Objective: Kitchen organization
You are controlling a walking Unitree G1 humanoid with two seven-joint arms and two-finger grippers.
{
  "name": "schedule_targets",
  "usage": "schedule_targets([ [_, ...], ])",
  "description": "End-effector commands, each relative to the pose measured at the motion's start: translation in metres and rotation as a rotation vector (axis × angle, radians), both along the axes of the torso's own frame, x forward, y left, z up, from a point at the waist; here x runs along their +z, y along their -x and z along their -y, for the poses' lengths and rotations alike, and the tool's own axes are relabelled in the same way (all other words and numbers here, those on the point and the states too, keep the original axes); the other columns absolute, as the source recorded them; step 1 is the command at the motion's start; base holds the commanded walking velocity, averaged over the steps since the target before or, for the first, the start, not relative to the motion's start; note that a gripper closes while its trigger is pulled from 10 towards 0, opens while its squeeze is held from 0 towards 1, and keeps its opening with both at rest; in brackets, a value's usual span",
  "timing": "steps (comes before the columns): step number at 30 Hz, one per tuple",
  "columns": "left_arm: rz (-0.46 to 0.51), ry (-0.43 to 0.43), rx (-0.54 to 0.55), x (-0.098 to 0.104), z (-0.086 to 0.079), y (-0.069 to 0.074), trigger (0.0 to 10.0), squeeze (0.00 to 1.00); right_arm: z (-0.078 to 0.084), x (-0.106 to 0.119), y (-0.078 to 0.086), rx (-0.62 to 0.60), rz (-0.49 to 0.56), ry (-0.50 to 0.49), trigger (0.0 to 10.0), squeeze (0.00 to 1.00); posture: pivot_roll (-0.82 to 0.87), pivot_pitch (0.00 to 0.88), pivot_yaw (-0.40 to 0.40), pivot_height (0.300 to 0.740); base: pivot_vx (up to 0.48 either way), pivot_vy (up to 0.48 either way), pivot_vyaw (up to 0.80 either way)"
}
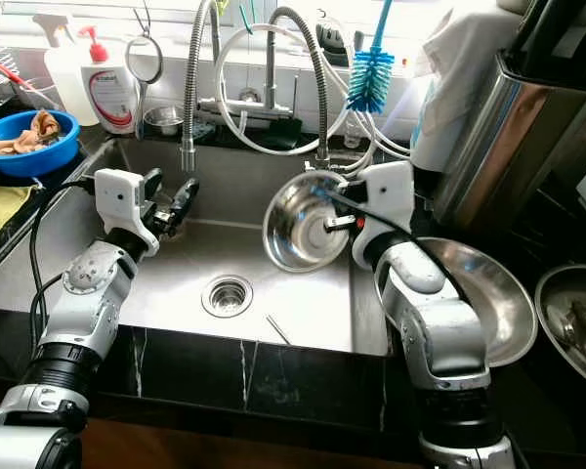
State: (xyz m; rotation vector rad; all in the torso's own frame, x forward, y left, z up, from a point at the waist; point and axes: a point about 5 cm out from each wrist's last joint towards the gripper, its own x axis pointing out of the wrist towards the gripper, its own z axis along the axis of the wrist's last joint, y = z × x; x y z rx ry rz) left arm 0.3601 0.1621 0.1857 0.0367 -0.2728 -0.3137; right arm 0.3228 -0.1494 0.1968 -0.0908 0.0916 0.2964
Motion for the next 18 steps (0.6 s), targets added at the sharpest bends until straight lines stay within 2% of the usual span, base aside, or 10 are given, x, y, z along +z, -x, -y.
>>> schedule_targets([
  [1,-0.017,0.007,-0.014,-0.001,0.001,-0.002,10.0,0.0,-0.003,0.005,-0.003,0.03,0.03,0.027,10.0,0.0,-0.03,0.0,-0.051,0.74,0.0,0.0,0.0],
  [4,-0.026,0.015,-0.028,-0.003,0.005,-0.001,10.0,0.0,-0.002,0.0,-0.008,0.047,0.023,0.085,10.0,0.0,-0.03,0.0,-0.05,0.74,0.0,0.0,0.0],
  [8,-0.028,0.025,-0.04,-0.003,0.008,0.0,10.0,0.0,-0.003,-0.003,-0.014,0.065,0.031,0.088,10.0,0.0,-0.02,0.0,-0.051,0.74,0.0,0.0,0.0],
  [18,-0.057,0.053,-0.076,-0.008,0.013,0.004,10.0,0.0,-0.019,-0.008,-0.024,0.146,0.044,0.126,10.0,0.0,-0.01,0.0,-0.052,0.74,0.0,0.0,0.0],
])
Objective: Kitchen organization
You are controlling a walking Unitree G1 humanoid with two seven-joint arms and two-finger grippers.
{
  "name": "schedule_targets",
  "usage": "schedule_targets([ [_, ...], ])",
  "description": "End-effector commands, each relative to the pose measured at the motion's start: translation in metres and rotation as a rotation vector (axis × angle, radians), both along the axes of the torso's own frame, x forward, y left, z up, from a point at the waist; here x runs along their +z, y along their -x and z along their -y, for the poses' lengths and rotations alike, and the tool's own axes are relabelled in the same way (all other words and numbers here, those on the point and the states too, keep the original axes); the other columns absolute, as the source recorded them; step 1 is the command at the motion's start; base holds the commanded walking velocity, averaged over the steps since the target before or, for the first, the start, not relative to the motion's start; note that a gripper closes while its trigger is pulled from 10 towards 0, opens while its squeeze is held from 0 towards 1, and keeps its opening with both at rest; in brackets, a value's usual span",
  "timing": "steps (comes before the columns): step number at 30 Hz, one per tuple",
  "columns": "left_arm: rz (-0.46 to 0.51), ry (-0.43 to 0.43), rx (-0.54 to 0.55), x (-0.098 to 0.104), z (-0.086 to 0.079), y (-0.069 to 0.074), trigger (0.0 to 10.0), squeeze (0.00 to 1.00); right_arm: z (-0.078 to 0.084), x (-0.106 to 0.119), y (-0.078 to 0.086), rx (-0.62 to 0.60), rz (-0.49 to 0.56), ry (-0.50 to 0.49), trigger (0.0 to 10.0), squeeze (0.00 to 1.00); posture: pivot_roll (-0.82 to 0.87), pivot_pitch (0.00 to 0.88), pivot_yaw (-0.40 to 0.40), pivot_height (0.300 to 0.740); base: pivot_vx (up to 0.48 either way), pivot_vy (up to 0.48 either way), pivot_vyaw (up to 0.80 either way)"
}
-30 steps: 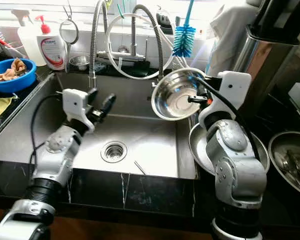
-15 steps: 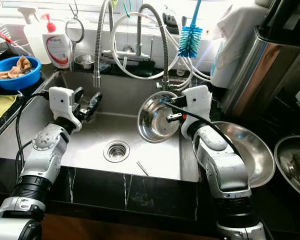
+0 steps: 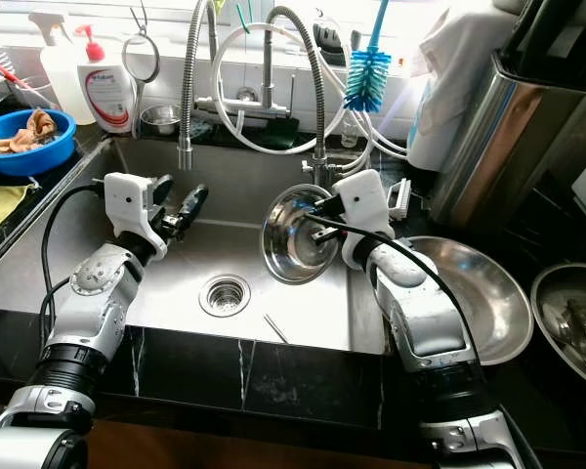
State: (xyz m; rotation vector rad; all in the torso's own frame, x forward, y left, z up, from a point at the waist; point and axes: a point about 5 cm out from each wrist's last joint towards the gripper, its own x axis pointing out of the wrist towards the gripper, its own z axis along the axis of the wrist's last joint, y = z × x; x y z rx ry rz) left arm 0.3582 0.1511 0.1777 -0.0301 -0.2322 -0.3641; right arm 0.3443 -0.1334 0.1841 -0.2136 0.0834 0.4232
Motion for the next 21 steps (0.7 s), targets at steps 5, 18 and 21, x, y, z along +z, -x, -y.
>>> schedule_targets([
  [5,-0.027,-0.019,-0.063,-0.003,0.002,0.003,10.0,0.0,-0.01,0.005,-0.006,0.045,0.033,0.035,10.0,0.0,-0.01,0.0,-0.049,0.74,0.0,0.0,0.0],
  [18,-0.095,-0.276,-0.246,0.009,-0.034,0.001,10.0,0.0,-0.021,0.007,-0.013,0.114,0.055,0.097,10.0,0.0,0.01,0.0,-0.059,0.74,0.0,0.0,0.0],
  [21,-0.165,-0.369,-0.382,0.007,-0.033,0.007,10.0,0.0,-0.024,0.007,-0.016,0.121,0.055,0.099,10.0,0.0,0.01,0.0,-0.06,0.74,0.0,0.0,0.0],
])
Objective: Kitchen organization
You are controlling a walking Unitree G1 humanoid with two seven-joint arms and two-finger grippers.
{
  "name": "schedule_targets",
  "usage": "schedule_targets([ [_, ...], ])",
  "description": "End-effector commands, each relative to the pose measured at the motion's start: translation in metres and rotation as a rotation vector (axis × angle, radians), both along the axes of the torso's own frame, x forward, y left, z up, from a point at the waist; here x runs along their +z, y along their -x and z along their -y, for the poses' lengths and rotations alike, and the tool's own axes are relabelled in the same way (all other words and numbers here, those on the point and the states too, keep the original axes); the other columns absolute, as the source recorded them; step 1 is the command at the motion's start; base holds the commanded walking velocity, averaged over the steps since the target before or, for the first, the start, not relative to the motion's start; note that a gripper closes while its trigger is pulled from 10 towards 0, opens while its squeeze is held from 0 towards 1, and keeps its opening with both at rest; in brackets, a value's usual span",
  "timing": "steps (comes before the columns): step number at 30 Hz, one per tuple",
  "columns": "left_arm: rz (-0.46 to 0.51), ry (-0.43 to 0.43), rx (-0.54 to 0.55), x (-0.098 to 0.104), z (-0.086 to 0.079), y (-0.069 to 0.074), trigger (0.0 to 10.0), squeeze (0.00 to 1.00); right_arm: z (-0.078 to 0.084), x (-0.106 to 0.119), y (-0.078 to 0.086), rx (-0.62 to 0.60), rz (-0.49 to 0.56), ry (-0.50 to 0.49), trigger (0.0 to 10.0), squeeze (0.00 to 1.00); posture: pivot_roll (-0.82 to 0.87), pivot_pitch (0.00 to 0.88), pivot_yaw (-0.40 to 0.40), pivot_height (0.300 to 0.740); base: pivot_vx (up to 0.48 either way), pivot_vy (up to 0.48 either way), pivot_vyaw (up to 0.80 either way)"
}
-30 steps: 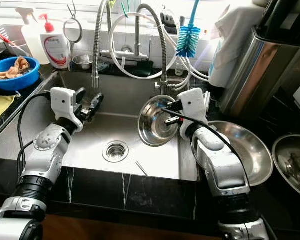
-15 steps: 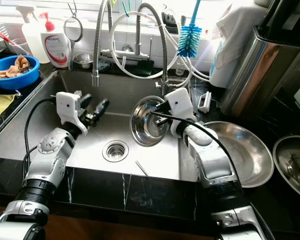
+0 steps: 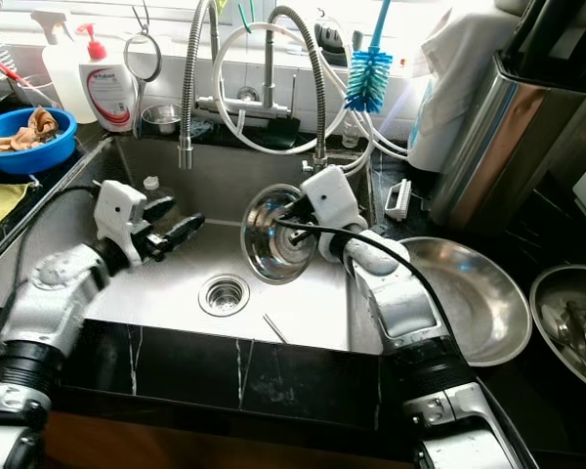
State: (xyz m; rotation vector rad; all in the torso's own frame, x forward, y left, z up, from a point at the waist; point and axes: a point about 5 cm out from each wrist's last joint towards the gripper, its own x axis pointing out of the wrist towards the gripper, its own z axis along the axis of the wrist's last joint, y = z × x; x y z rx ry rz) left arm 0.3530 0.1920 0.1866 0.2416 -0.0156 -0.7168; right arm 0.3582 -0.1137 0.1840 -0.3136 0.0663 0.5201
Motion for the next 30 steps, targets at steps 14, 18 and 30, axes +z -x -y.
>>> schedule_targets([
  [14,-0.149,-0.077,-0.215,-0.014,0.027,0.014,10.0,0.0,-0.014,0.005,-0.009,0.073,0.023,0.092,10.0,0.39,0.01,0.0,-0.059,0.74,0.0,0.0,0.0],
  [18,-0.167,-0.085,-0.236,-0.017,0.03,0.016,10.0,0.0,-0.013,0.004,-0.01,0.067,0.018,0.113,10.0,1.0,0.01,0.0,-0.058,0.74,0.0,0.0,0.0],
  [30,-0.189,-0.081,-0.252,-0.023,0.036,0.019,10.0,0.0,-0.01,0.011,-0.012,0.035,0.056,0.113,10.0,0.0,0.0,0.0,-0.056,0.74,0.0,0.0,0.0],
])
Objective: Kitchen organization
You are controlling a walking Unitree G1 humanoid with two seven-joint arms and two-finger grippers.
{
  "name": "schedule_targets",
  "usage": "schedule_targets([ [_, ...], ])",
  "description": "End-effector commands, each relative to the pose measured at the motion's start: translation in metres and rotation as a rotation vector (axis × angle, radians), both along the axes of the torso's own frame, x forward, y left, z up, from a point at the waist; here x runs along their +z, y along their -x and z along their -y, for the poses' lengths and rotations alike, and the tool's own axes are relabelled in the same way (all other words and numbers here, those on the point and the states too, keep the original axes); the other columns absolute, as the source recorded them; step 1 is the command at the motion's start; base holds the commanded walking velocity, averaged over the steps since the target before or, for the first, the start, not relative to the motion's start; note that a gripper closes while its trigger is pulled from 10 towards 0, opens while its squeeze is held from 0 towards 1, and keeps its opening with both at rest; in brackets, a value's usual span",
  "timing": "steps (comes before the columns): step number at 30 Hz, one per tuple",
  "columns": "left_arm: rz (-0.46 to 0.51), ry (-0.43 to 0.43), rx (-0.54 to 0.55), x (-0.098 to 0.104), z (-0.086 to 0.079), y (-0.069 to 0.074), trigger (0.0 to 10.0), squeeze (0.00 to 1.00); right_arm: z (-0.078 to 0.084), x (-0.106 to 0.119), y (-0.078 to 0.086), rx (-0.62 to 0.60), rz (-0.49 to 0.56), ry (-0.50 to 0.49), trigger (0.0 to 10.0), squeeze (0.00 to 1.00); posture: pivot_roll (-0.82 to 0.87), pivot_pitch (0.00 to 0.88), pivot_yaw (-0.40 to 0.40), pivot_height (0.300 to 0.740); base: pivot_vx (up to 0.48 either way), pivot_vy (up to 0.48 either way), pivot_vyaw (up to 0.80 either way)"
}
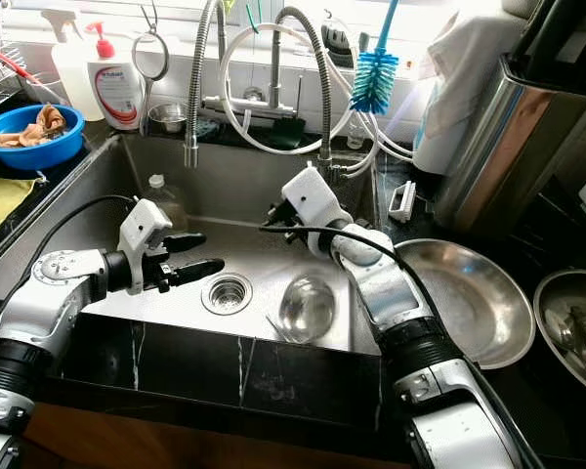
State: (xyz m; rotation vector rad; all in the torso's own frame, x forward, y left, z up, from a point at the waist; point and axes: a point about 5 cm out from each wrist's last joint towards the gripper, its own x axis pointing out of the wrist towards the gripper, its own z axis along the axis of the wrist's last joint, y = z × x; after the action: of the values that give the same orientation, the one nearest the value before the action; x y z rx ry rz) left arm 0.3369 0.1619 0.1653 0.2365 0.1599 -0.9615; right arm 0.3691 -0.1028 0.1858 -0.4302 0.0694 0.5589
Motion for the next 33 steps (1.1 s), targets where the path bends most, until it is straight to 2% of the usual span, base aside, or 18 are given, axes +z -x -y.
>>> schedule_targets([
  [1,-0.005,-0.005,-0.03,-0.002,0.007,0.004,10.0,0.0,0.001,0.012,-0.001,-0.014,0.046,-0.01,10.0,0.0,0.0,0.0,-0.056,0.74,0.0,0.0,0.0],
  [6,-0.008,0.016,-0.014,-0.004,0.005,0.006,10.0,0.0,0.009,0.029,0.003,-0.065,0.132,-0.049,10.0,0.0,0.0,0.0,-0.061,0.74,0.0,0.0,0.0],
  [8,0.014,0.096,0.057,0.0,0.0,0.002,10.0,0.0,0.019,0.044,0.01,-0.124,0.215,-0.125,10.0,0.0,0.0,0.0,-0.063,0.74,0.0,0.0,0.0],
  [9,0.068,0.159,0.154,0.004,-0.006,-0.005,10.0,0.0,0.029,0.053,0.017,-0.186,0.275,-0.165,10.0,0.0,0.0,0.0,-0.064,0.74,0.0,0.0,0.0],
  [10,0.068,0.159,0.154,0.004,-0.006,-0.005,10.0,0.0,0.029,0.053,0.017,-0.186,0.275,-0.165,10.0,0.0,0.0,0.0,-0.064,0.74,0.0,0.0,0.0],
  [11,0.085,0.196,0.201,0.006,-0.009,-0.007,10.0,0.0,0.034,0.057,0.021,-0.219,0.306,-0.184,10.0,0.0,0.0,0.0,-0.063,0.74,0.0,0.0,0.0],
  [12,0.134,0.258,0.303,0.01,-0.015,-0.012,10.0,0.0,0.047,0.061,0.031,-0.31,0.366,-0.218,10.0,0.0,-0.01,0.0,-0.064,0.74,0.0,0.0,0.0],
  [13,0.167,0.285,0.362,0.011,-0.018,-0.013,10.0,0.0,0.054,0.06,0.037,-0.361,0.383,-0.247,10.0,0.0,-0.01,0.0,-0.063,0.74,0.0,0.0,0.0],
  [14,0.167,0.285,0.362,0.011,-0.018,-0.013,10.0,0.0,0.054,0.06,0.037,-0.361,0.383,-0.247,10.0,0.0,-0.01,0.0,-0.063,0.74,0.0,0.0,0.0],
  [15,0.191,0.299,0.414,0.011,-0.021,-0.014,10.0,0.0,0.061,0.059,0.044,-0.407,0.396,-0.268,10.0,0.0,-0.01,0.0,-0.063,0.74,0.0,0.0,0.0],
  [19,0.309,0.322,0.626,0.012,-0.037,-0.01,10.0,0.0,0.089,0.045,0.078,-0.595,0.441,-0.298,10.0,0.0,-0.03,0.0,-0.059,0.74,0.0,0.0,0.0],
  [21,0.338,0.33,0.662,0.014,-0.041,-0.008,10.0,0.0,0.097,0.042,0.086,-0.643,0.458,-0.3,10.0,0.0,-0.03,0.0,-0.06,0.74,0.0,0.0,0.0],
  [23,0.406,0.308,0.703,0.02,-0.047,-0.003,10.0,0.0,0.109,0.038,0.104,-0.733,0.482,-0.285,10.0,0.0,-0.03,0.0,-0.056,0.74,0.0,0.0,0.0],
  [26,0.446,0.284,0.729,0.022,-0.05,0.003,10.0,0.0,0.112,0.032,0.118,-0.773,0.486,-0.296,10.0,0.0,-0.04,0.0,-0.05,0.74,0.0,0.0,0.0],
  [28,0.467,0.258,0.738,0.02,-0.053,0.009,10.0,0.0,0.111,0.028,0.126,-0.776,0.474,-0.27,10.0,0.0,-0.04,0.0,-0.047,0.74,0.0,0.0,0.0],
  [30,0.471,0.249,0.739,0.02,-0.054,0.011,10.0,0.0,0.111,0.026,0.128,-0.779,0.469,-0.267,10.0,0.0,-0.04,0.0,-0.046,0.74,0.0,0.0,0.0],
  [32,0.491,0.215,0.751,0.018,-0.059,0.017,10.0,0.0,0.11,0.023,0.133,-0.793,0.453,-0.275,10.0,0.0,-0.04,0.0,-0.045,0.74,0.0,0.0,0.0],
  [33,0.514,0.185,0.767,0.019,-0.065,0.024,10.0,0.0,0.111,0.021,0.137,-0.807,0.442,-0.269,10.0,0.0,-0.03,0.0,-0.045,0.74,0.0,0.0,0.0],
])
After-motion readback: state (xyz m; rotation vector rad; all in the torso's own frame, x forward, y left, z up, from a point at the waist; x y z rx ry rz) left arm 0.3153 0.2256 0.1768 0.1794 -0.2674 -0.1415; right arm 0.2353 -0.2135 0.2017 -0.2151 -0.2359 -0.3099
